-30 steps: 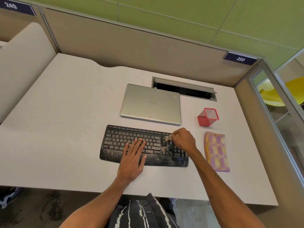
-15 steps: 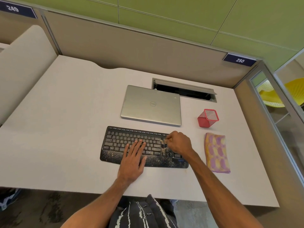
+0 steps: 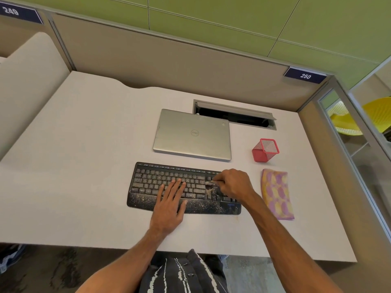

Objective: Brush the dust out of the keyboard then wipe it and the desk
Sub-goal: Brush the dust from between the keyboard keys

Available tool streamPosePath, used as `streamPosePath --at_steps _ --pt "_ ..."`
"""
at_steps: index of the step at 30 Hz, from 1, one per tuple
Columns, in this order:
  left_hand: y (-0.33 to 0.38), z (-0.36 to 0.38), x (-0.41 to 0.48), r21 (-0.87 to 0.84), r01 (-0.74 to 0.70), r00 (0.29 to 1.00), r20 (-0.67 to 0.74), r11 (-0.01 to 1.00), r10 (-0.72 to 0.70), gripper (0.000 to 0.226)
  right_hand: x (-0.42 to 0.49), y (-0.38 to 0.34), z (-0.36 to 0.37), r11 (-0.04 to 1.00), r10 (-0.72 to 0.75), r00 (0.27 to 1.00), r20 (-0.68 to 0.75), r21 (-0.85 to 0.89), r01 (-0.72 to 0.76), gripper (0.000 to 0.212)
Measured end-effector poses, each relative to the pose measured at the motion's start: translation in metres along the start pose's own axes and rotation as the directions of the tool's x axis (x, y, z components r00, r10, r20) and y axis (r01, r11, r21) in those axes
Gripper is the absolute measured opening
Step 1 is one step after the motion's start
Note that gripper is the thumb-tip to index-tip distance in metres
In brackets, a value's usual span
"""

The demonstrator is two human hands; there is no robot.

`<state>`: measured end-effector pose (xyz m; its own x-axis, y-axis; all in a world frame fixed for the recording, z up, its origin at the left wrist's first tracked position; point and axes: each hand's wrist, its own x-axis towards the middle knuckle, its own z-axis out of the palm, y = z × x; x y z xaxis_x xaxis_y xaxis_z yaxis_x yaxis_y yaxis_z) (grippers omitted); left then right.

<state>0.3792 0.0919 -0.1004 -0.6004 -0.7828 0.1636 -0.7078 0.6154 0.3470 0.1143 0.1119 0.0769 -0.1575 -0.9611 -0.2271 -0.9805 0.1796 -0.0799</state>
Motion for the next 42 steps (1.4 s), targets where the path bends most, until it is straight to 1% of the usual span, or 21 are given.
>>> streamPosePath --at_steps 2,3,7,8,12,15,19,23,24,27,29,34,36,39,40,42 --pt "0.0 0.0 0.0 -0.012 0.002 1.0 -0.004 1.0 -0.002 0.068 0.0 -0.005 0.002 1.0 -0.02 1.0 0.009 0.01 0.02 0.025" --pt "0.0 0.0 0.0 -0.018 0.003 1.0 -0.004 1.0 -0.003 0.068 0.0 -0.005 0.003 1.0 -0.007 1.0 0.015 -0.004 0.007 0.025" --pt "-0.002 0.002 0.0 -0.019 0.006 1.0 0.006 1.0 -0.006 0.068 0.0 0.003 -0.002 0.995 0.103 0.995 -0.01 -0.004 -0.103 0.025" --pt "-0.002 0.002 0.0 -0.018 0.006 1.0 0.009 1.0 -0.006 0.068 0.0 0.004 -0.005 0.992 0.126 0.992 -0.02 0.022 -0.125 0.024" --pt "-0.002 0.002 0.0 -0.012 0.008 1.0 0.012 1.0 -0.008 0.068 0.001 0.0 -0.005 0.95 0.233 0.971 -0.044 0.225 -0.218 0.021" --pt "-0.001 0.003 0.0 -0.016 0.007 1.0 0.01 1.0 -0.007 0.068 0.0 -0.005 0.005 0.93 0.257 0.966 0.0 0.272 -0.248 0.02" --pt "-0.001 0.003 0.001 -0.014 0.014 1.0 0.017 1.0 -0.014 0.068 0.003 -0.005 0.006 0.914 0.282 0.956 0.078 0.281 -0.292 0.022" --pt "-0.002 0.004 0.001 -0.007 0.009 1.0 0.024 1.0 -0.009 0.068 0.007 -0.004 0.005 0.879 0.354 0.935 0.005 0.341 -0.334 0.02" --pt "-0.002 0.004 0.001 -0.009 0.009 1.0 0.024 1.0 -0.009 0.068 0.008 -0.005 0.006 0.877 0.353 0.935 0.011 0.343 -0.335 0.02" --pt "-0.001 0.003 0.0 -0.01 0.01 1.0 0.021 1.0 -0.01 0.068 0.01 -0.007 0.01 0.893 0.327 0.939 0.11 0.289 -0.345 0.02" --pt "-0.001 0.003 0.001 -0.005 0.009 1.0 0.018 1.0 -0.009 0.068 0.012 -0.006 0.007 0.899 0.32 0.937 0.143 0.267 -0.348 0.02" --pt "-0.002 0.002 0.0 -0.011 0.008 1.0 0.019 1.0 -0.008 0.068 0.015 -0.015 0.003 0.907 0.292 0.956 0.038 0.307 -0.289 0.02" --pt "-0.001 0.002 0.001 -0.021 0.007 1.0 0.015 1.0 -0.007 0.069 0.015 -0.019 0.008 0.921 0.262 0.963 0.058 0.284 -0.267 0.021" --pt "-0.002 0.002 0.0 -0.033 0.007 1.0 0.003 0.999 -0.007 0.068 0.014 -0.022 0.007 0.931 0.236 0.961 0.144 0.25 -0.266 0.018" --pt "-0.002 0.002 0.0 -0.032 0.008 1.0 0.001 0.999 -0.008 0.068 0.015 -0.022 0.005 0.93 0.24 0.96 0.144 0.247 -0.27 0.017" --pt "-0.002 0.002 0.001 -0.03 0.006 1.0 0.005 1.0 -0.006 0.069 0.016 -0.021 0.002 0.925 0.266 0.961 0.073 0.262 -0.276 0.017"
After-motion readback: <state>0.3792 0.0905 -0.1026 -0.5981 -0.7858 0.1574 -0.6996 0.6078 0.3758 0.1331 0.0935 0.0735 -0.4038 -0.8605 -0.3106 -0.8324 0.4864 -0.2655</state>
